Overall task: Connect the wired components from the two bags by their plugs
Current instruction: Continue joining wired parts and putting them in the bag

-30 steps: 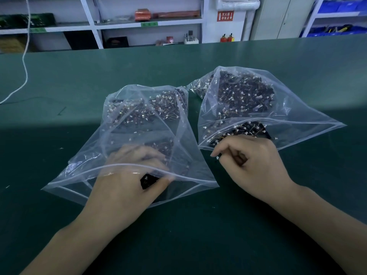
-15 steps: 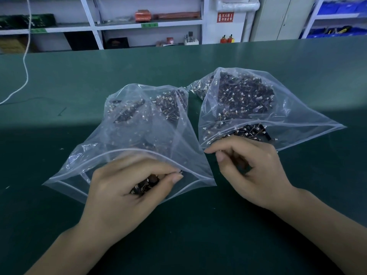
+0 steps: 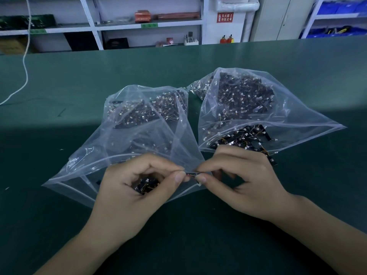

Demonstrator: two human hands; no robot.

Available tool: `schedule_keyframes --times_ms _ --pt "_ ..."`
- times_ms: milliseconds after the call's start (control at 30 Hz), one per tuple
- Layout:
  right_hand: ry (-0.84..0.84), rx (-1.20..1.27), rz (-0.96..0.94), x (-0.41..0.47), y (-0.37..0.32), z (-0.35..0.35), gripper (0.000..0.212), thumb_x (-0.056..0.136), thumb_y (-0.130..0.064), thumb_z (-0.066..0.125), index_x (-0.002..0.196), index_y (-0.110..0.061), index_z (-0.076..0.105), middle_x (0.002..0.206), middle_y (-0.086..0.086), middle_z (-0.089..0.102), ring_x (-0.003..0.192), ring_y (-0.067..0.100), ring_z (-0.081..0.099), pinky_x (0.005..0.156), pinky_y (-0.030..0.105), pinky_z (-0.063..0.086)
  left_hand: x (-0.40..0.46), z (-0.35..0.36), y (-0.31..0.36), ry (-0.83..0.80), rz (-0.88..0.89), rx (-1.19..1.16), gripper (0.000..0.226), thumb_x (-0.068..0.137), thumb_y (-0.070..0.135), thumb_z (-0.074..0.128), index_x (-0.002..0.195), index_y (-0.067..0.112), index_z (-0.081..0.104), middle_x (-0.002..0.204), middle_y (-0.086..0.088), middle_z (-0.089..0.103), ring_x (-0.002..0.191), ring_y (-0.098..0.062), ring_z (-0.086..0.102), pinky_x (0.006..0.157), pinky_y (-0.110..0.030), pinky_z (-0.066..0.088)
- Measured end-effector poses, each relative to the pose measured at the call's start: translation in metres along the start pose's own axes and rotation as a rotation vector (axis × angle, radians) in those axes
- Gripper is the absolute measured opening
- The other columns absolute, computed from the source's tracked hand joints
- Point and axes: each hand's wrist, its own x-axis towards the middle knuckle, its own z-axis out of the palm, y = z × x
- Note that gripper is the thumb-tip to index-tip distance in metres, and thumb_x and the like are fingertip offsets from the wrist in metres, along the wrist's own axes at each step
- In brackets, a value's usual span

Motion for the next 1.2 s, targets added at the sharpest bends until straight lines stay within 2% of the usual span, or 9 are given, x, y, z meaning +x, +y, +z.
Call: schedule_keyframes --times_ms 167,300,400,533,767,1033,1133,1200 --pt "0.011 0.023 0.013 -0.001 -0.001 0.001 0.009 0.097 -0.011 0.075 0.091 -0.005 0.079 0.078 -0.007 0.056 0.068 -0.006 0.048 0.071 0.008 0.035 0.003 -0.002 -0.001 0.005 0.139 0.278 0.01 0.094 0.027 0.078 0.099 0.021 0.082 0.086 0.011 0.079 0.079 -0.013 0.077 0.068 -0.032 0.059" --pt "0.004 0.006 0.016 -0.001 -0.003 0.002 0.01 0.096 -0.012 0.075 0.089 -0.006 0.08 0.078 -0.004 0.059 0.068 -0.006 0.048 0.07 0.008 0.035 0.004 -0.002 -0.001 0.007 0.193 0.385 0.011 0.094 0.026 0.076 0.092 0.017 0.082 0.081 0.012 0.075 0.077 -0.008 0.072 0.07 -0.024 0.054" --pt "-0.012 0.005 0.013 -0.001 -0.003 0.003 0.011 0.096 -0.013 0.074 0.089 -0.007 0.079 0.077 -0.003 0.06 0.068 -0.004 0.048 0.071 0.009 0.035 0.004 -0.001 -0.001 0.007 0.207 0.407 0.012 0.094 0.026 0.075 0.088 0.017 0.081 0.079 0.014 0.073 0.076 -0.005 0.068 0.072 -0.02 0.051" --pt "-0.017 0.022 0.026 -0.002 -0.002 0.002 0.01 0.096 -0.011 0.074 0.089 -0.007 0.078 0.076 -0.001 0.061 0.068 -0.001 0.049 0.07 0.013 0.037 0.004 -0.001 -0.001 0.018 0.23 0.426 0.013 0.094 0.024 0.075 0.087 0.015 0.081 0.081 0.013 0.074 0.078 -0.006 0.068 0.074 -0.024 0.052" --pt "-0.028 0.017 0.02 -0.001 -0.003 0.002 0.01 0.097 -0.01 0.073 0.089 -0.007 0.077 0.076 -0.002 0.059 0.069 -0.002 0.048 0.072 0.01 0.035 0.004 0.0 -0.001 0.019 0.235 0.457 0.014 0.094 0.024 0.074 0.086 0.014 0.08 0.084 0.013 0.074 0.082 -0.004 0.068 0.077 -0.021 0.052" --pt "-0.067 0.023 0.028 0.0 -0.002 0.0 0.009 0.091 -0.002 0.075 0.083 -0.007 0.074 0.076 -0.008 0.058 0.069 -0.002 0.049 0.07 0.011 0.036 0.005 -0.001 0.0 -0.01 0.237 0.499 0.018 0.094 0.03 0.075 0.086 0.015 0.079 0.088 0.014 0.074 0.085 -0.006 0.071 0.076 -0.031 0.056" --pt "-0.046 0.027 0.085 0.002 0.003 -0.01 0.015 0.084 0.004 0.07 0.077 -0.008 0.065 0.075 -0.014 0.055 0.067 0.001 0.052 0.066 0.012 0.035 0.006 -0.004 0.001 0.002 0.249 0.505 0.027 0.097 0.032 0.073 0.078 0.014 0.074 0.09 0.015 0.075 0.089 -0.005 0.072 0.079 -0.035 0.056" --pt "-0.019 -0.01 0.156 0.004 0.009 -0.017 0.015 0.084 -0.002 0.064 0.074 -0.012 0.06 0.071 -0.016 0.054 0.063 0.005 0.052 0.063 0.013 0.035 0.006 -0.007 0.002 0.012 0.283 0.513 0.034 0.101 0.028 0.069 0.071 0.012 0.071 0.092 0.014 0.075 0.091 -0.005 0.072 0.081 -0.036 0.054"
